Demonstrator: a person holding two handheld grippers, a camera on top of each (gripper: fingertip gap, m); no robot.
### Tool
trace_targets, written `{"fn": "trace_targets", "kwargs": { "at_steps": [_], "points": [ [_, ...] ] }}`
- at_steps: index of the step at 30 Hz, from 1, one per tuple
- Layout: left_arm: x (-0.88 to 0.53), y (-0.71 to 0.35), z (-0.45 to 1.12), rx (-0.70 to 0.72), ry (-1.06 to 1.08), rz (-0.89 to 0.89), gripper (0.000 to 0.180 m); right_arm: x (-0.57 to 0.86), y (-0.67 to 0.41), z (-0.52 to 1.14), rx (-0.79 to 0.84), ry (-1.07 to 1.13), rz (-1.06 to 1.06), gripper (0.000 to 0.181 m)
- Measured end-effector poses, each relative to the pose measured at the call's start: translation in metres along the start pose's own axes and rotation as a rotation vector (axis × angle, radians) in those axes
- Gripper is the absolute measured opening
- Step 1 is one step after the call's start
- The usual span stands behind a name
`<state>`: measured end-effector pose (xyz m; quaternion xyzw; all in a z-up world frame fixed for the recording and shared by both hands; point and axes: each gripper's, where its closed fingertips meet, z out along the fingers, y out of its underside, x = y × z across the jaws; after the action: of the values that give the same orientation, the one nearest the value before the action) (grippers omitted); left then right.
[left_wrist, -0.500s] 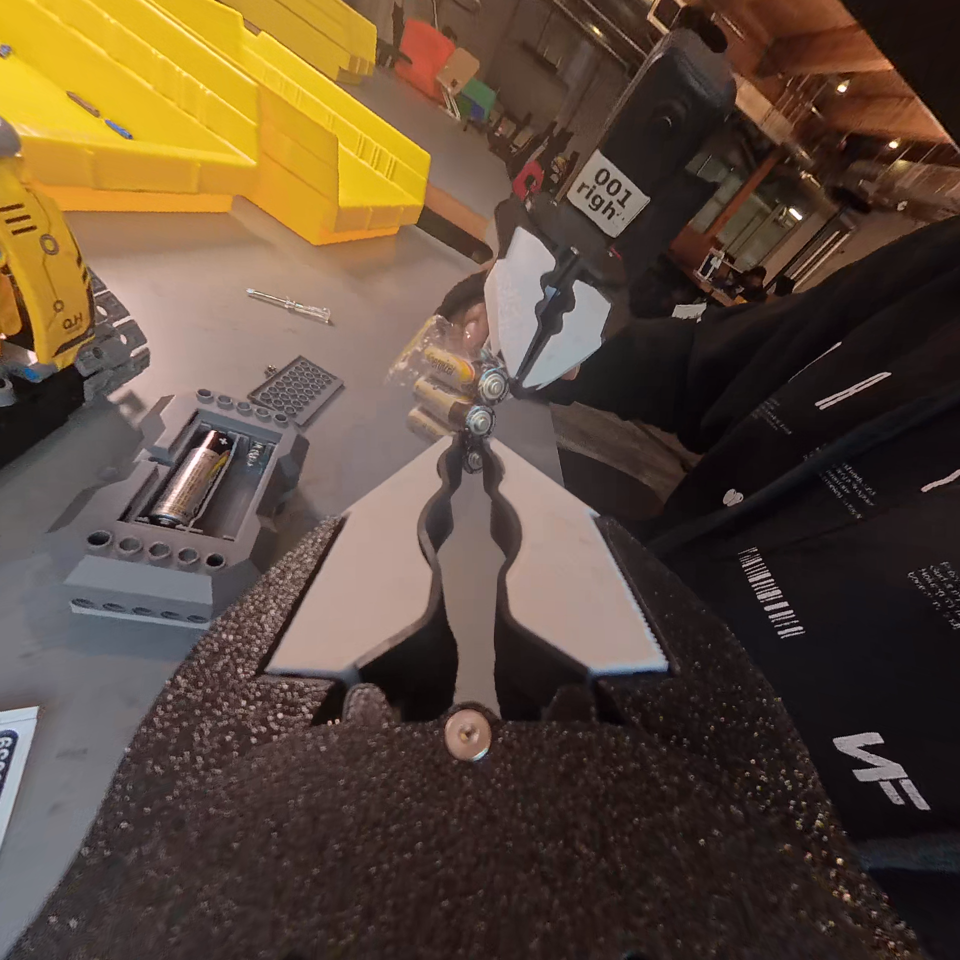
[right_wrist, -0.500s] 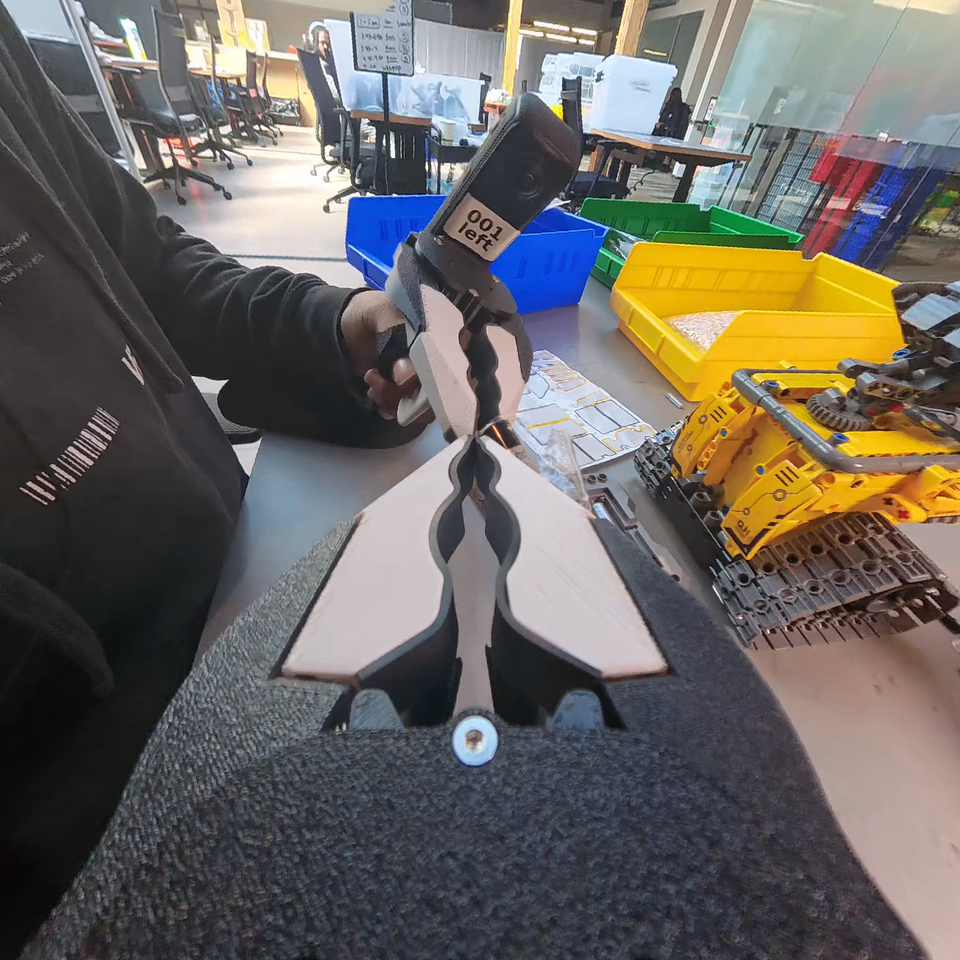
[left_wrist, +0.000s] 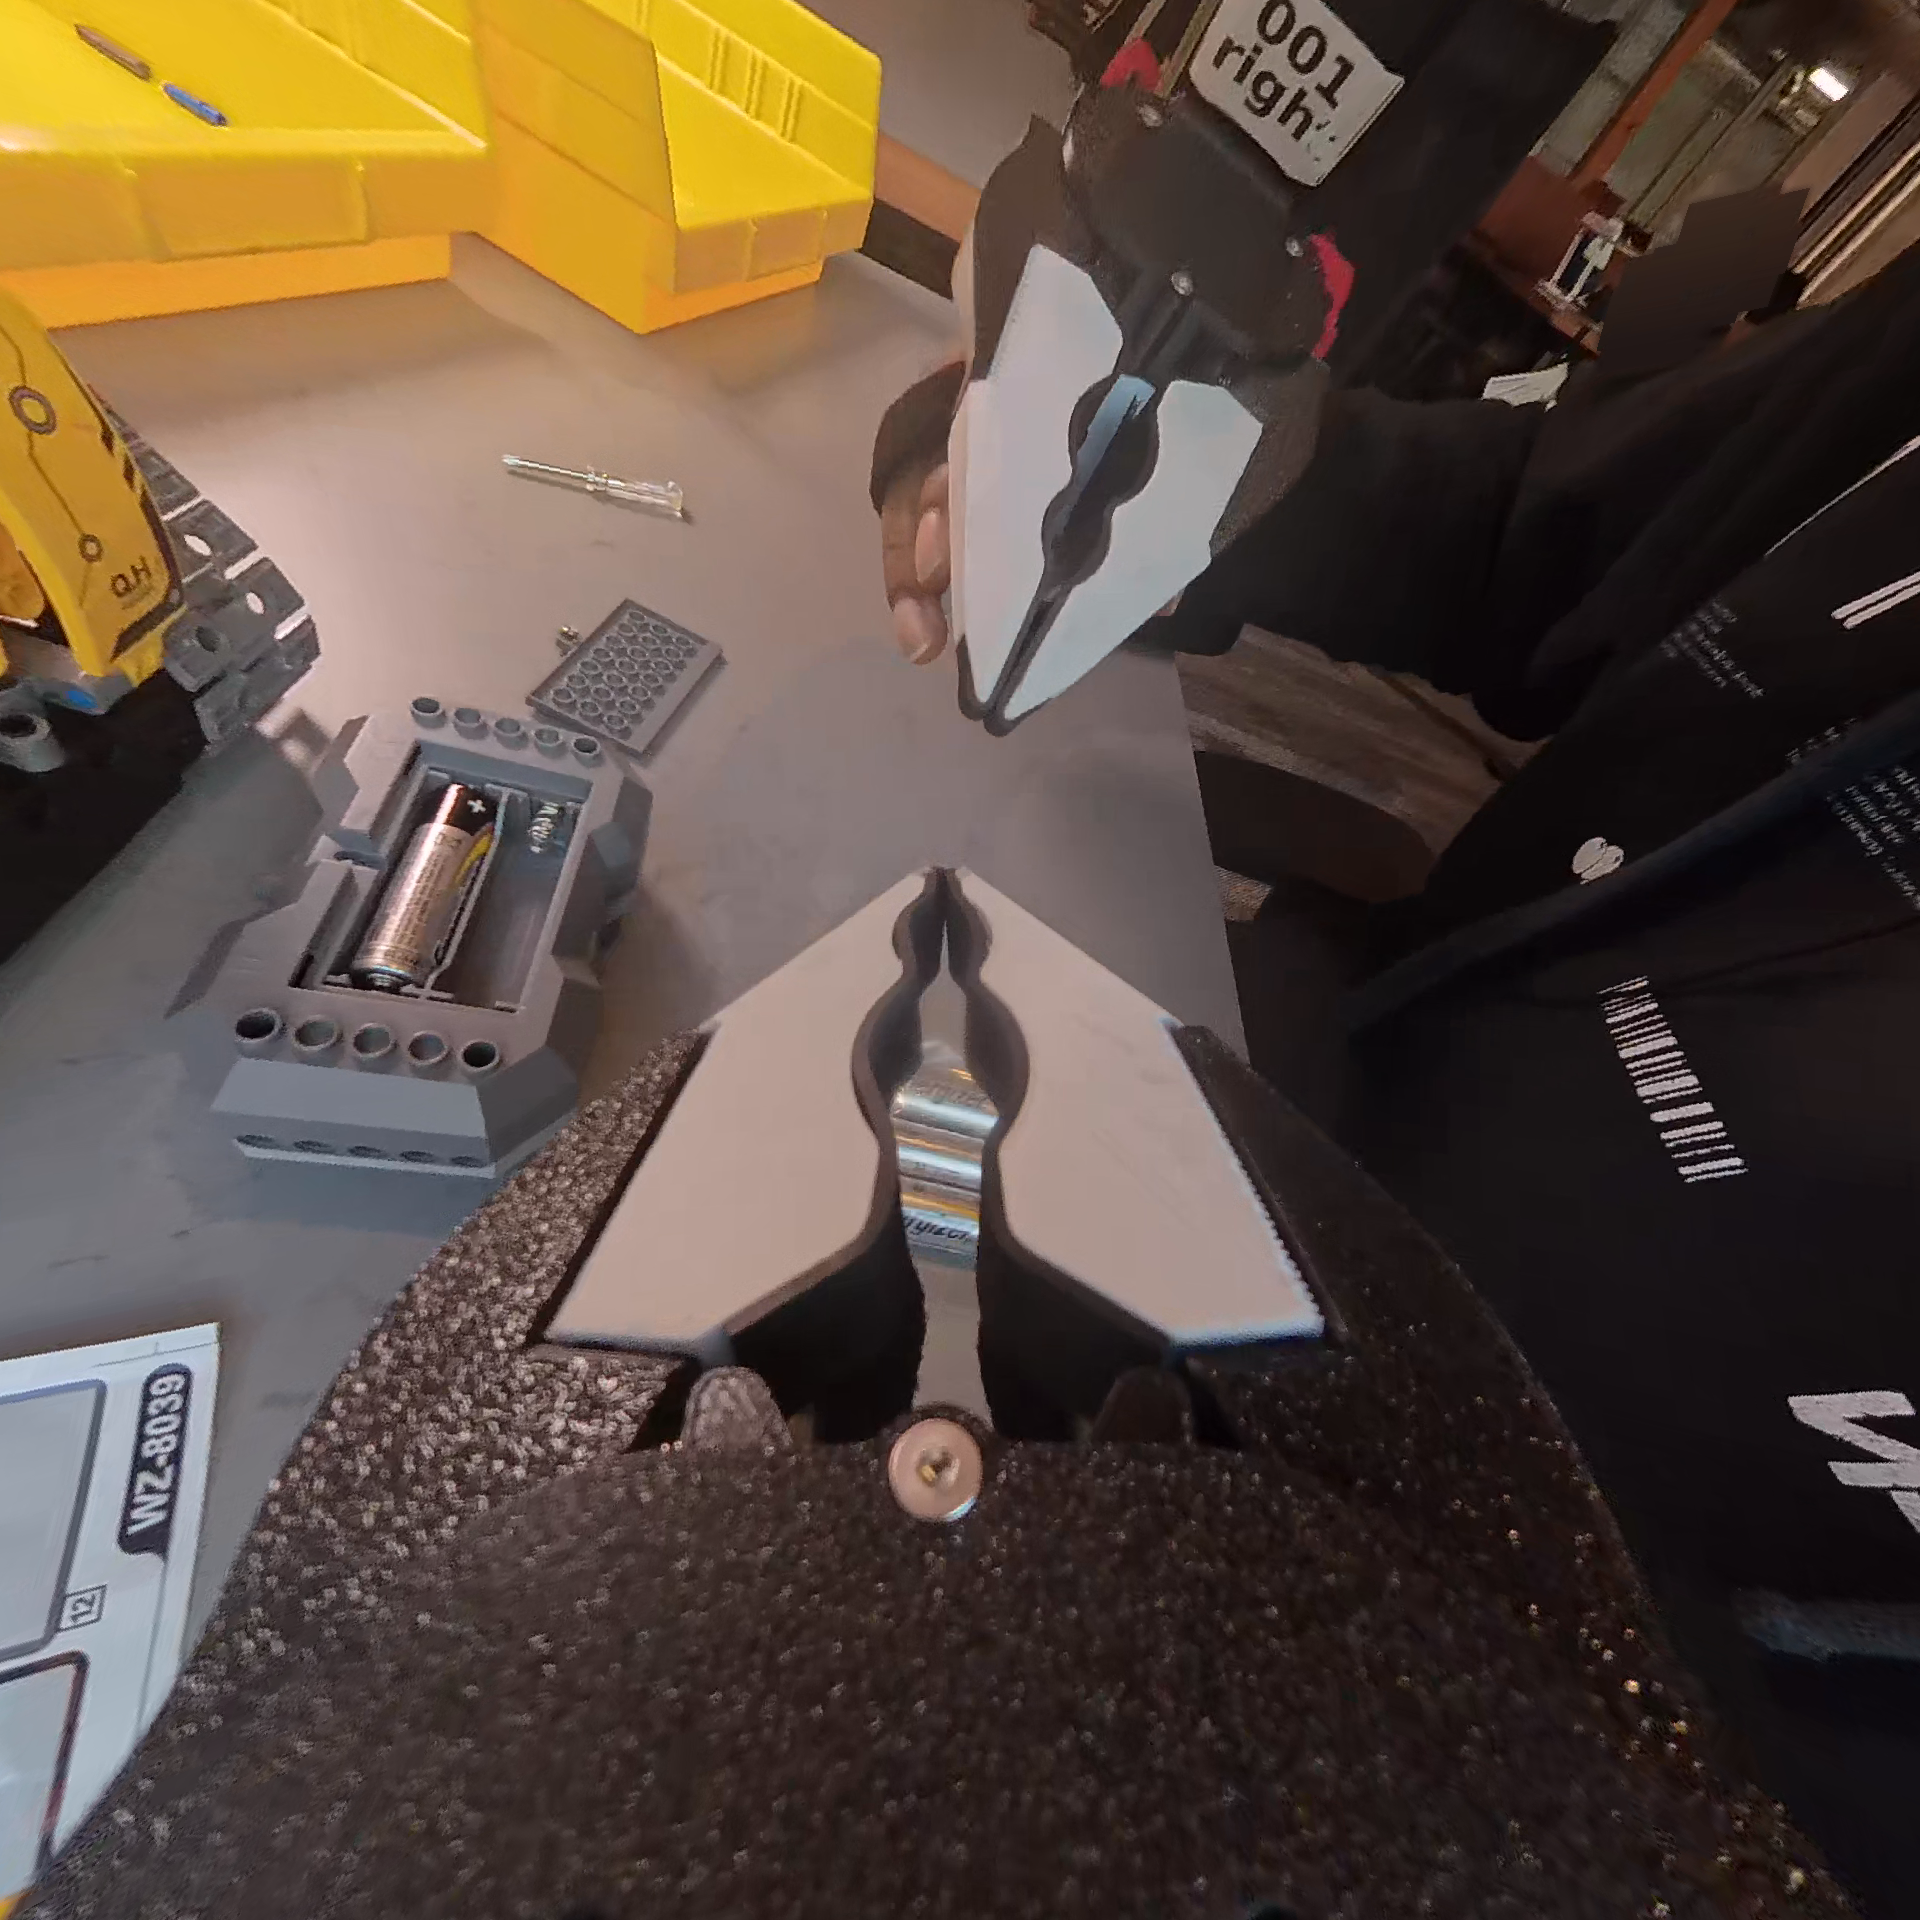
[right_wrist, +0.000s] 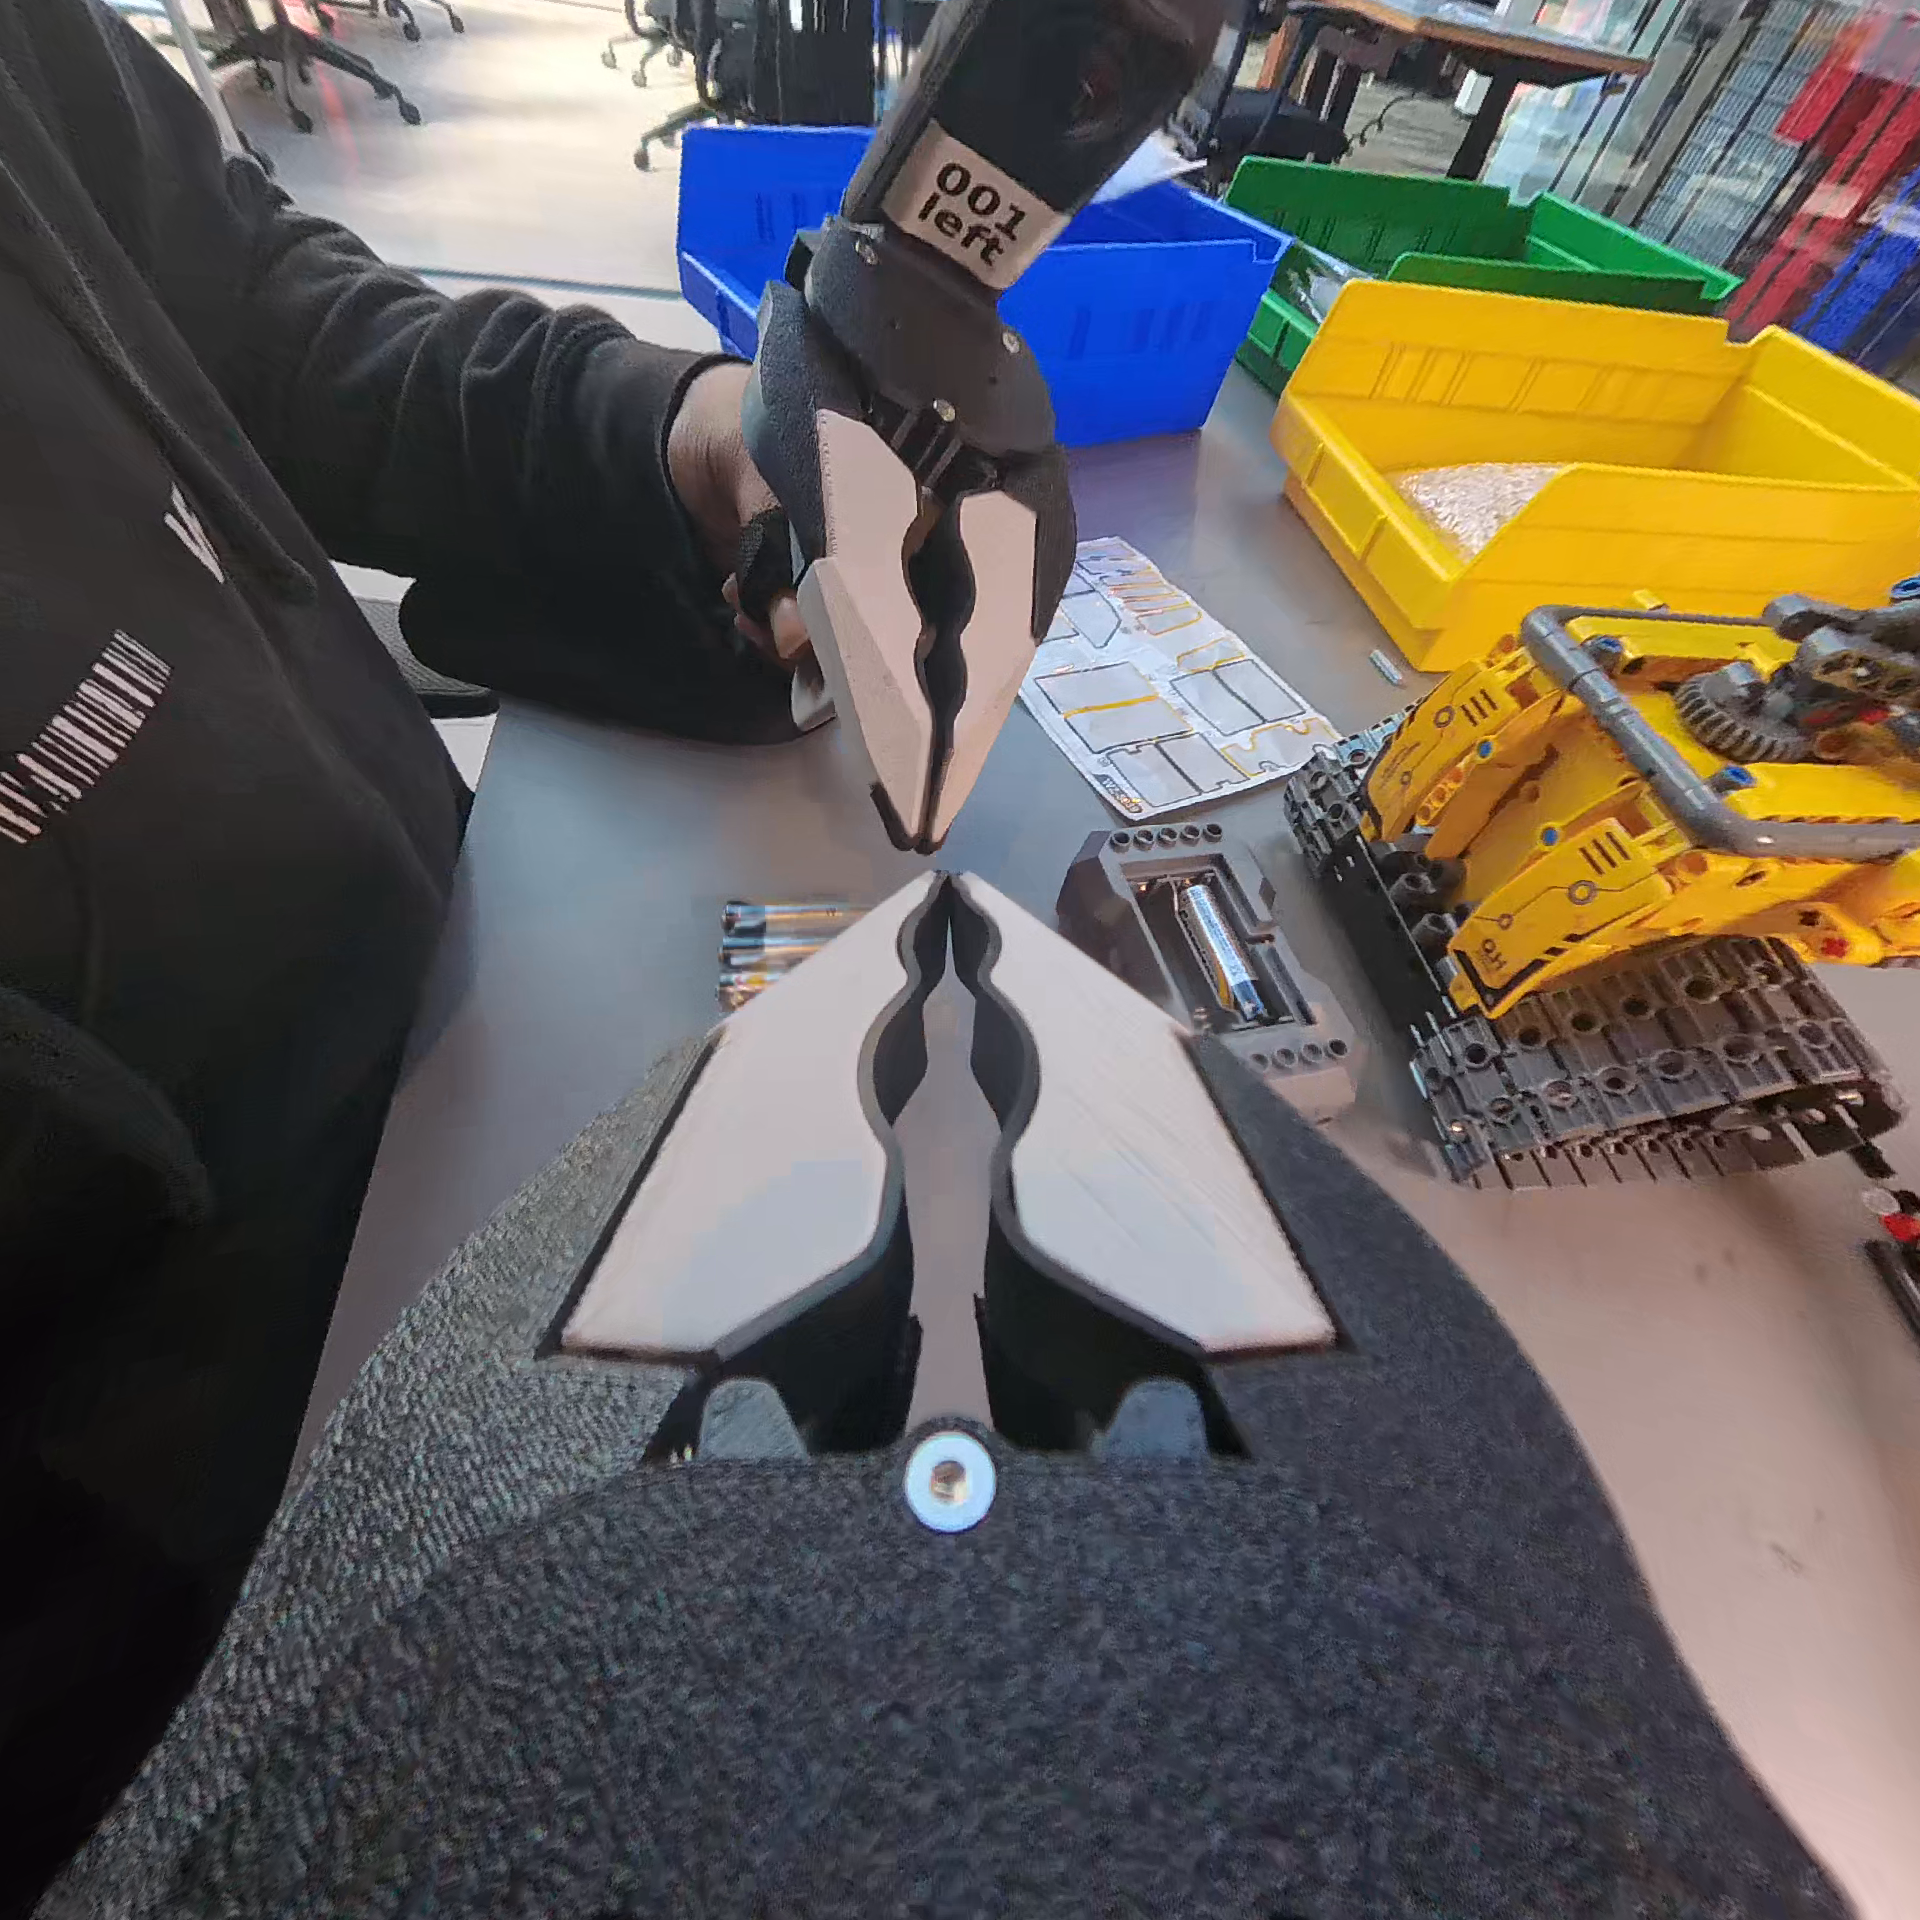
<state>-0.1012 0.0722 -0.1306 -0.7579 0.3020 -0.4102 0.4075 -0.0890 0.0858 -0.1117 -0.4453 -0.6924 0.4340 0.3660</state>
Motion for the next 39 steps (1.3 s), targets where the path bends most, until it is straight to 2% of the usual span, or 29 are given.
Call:
{"fn": "trace_targets", "kwargs": {
  "at_steps": [1,5,10,11,13,15,17,20,23,25,28,31,32,33,36,39],
  "points": [
    [-0.003,0.002,-0.001,-0.012,-0.021,0.013,0.0,-0.002,0.005,0.001,-0.029,-0.005,-0.016,0.0],
    [-0.014,0.005,-0.005,-0.041,-0.09,0.052,0.0,-0.026,0.027,0.015,-0.149,-0.084,-0.078,0.027],
    [-0.018,0.004,-0.009,-0.042,-0.121,0.095,0.0,-0.045,0.053,0.044,-0.292,-0.147,-0.01,0.077],
    [-0.018,0.004,-0.01,-0.042,-0.122,0.1,0.006,-0.046,0.059,0.051,-0.328,-0.149,0.005,0.084],
    [-0.014,0.003,-0.012,-0.041,-0.102,0.118,0.018,-0.048,0.075,0.061,-0.427,-0.152,0.006,0.078],
    [-0.006,0.002,-0.015,-0.047,-0.076,0.148,0.029,-0.047,0.074,0.063,-0.448,-0.161,-0.01,0.051],
    [0.002,0.007,-0.019,-0.075,-0.059,0.187,0.041,-0.041,0.072,0.062,-0.441,-0.164,0.03,0.05],
    [0.002,0.027,-0.015,-0.166,-0.09,0.238,0.057,-0.032,0.062,0.056,-0.343,-0.183,0.17,0.05],
    [0.0,0.047,-0.004,-0.255,-0.107,0.262,0.076,-0.024,0.044,0.047,-0.236,-0.18,0.216,0.05],
    [-0.001,0.045,0.002,-0.257,-0.122,0.282,0.075,-0.023,0.029,0.042,-0.159,-0.195,0.258,0.05],
    [0.003,0.038,0.008,-0.234,-0.082,0.257,0.057,-0.023,0.01,0.037,-0.055,-0.241,0.349,0.049],
    [-0.002,0.029,0.007,-0.203,-0.113,0.212,0.057,-0.015,0.005,0.033,-0.008,-0.222,0.417,0.05],
    [-0.01,0.029,0.006,-0.21,-0.162,0.195,0.057,-0.009,0.007,0.034,-0.011,-0.179,0.435,0.05],
    [-0.021,0.03,0.005,-0.219,-0.229,0.17,0.057,-0.002,0.011,0.034,-0.032,-0.119,0.422,0.042],
    [-0.034,0.033,0.004,-0.23,-0.315,0.109,0.057,0.01,0.017,0.036,-0.089,0.061,0.31,0.042],
    [-0.038,0.038,0.008,-0.275,-0.377,0.14,0.056,0.009,0.022,0.04,-0.135,0.14,0.278,0.042]
  ]
}}
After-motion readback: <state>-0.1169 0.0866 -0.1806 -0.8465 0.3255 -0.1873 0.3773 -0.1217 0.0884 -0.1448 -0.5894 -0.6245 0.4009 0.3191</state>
